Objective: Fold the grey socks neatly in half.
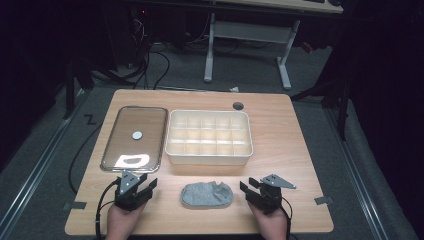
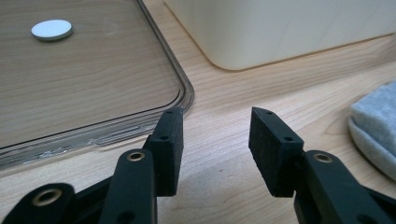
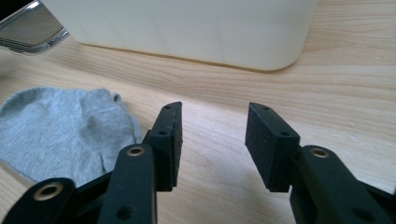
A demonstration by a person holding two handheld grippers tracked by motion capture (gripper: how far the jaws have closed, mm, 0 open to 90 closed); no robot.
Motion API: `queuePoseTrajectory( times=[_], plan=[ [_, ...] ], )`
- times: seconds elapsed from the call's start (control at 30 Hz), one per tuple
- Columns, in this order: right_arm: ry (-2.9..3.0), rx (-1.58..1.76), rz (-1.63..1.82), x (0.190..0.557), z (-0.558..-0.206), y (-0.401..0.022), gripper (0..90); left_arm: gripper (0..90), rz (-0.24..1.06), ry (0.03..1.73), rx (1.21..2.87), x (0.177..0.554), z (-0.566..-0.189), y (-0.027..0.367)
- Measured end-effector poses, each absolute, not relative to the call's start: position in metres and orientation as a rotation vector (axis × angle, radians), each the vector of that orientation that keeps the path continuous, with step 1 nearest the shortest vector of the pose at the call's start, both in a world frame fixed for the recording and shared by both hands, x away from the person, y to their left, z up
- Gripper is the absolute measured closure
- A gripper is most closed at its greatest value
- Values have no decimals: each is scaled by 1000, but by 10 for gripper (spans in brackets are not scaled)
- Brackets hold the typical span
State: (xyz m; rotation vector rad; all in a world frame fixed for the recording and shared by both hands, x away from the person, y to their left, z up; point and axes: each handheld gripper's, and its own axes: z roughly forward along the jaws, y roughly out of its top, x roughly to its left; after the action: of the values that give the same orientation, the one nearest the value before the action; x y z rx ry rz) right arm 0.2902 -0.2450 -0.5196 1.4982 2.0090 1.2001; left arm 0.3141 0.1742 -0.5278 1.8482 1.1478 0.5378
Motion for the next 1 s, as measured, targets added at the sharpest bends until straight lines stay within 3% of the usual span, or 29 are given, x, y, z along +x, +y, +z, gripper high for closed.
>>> queuePoseTrajectory(
  times=[0.33, 1.0],
  plan=[
    [1983, 1495, 1201, 286, -518, -251, 497, 534, 517, 1149, 1865, 313, -529, 169],
    [2088, 1394, 1239, 281, -514, -227, 520, 500, 424, 1040, 1896, 307, -524, 152]
  ],
)
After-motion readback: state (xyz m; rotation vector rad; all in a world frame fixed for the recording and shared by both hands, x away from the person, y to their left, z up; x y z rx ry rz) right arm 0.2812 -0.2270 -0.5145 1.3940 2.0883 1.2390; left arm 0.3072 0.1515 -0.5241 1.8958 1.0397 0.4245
